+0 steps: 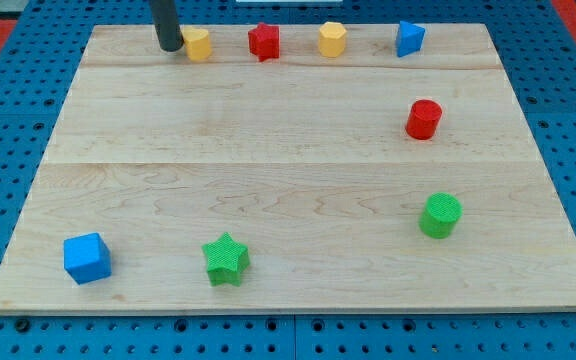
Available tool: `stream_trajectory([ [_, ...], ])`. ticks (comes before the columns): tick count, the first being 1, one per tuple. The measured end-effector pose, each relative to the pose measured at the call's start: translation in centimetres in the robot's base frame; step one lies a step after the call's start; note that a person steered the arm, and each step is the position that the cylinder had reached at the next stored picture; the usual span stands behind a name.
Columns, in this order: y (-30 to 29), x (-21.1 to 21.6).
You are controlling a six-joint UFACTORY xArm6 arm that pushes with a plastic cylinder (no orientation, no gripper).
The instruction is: Place the red circle closer to the yellow heart
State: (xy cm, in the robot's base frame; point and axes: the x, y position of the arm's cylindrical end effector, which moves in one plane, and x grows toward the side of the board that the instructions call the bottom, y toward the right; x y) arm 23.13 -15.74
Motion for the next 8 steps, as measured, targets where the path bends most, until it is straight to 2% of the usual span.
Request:
stream_trajectory([
  [2,1.6,0.2],
  [4,1.6,4.1],
  [5,5.4,7.0],
  [7,20.0,12.4],
  [8,24.1,9.6],
])
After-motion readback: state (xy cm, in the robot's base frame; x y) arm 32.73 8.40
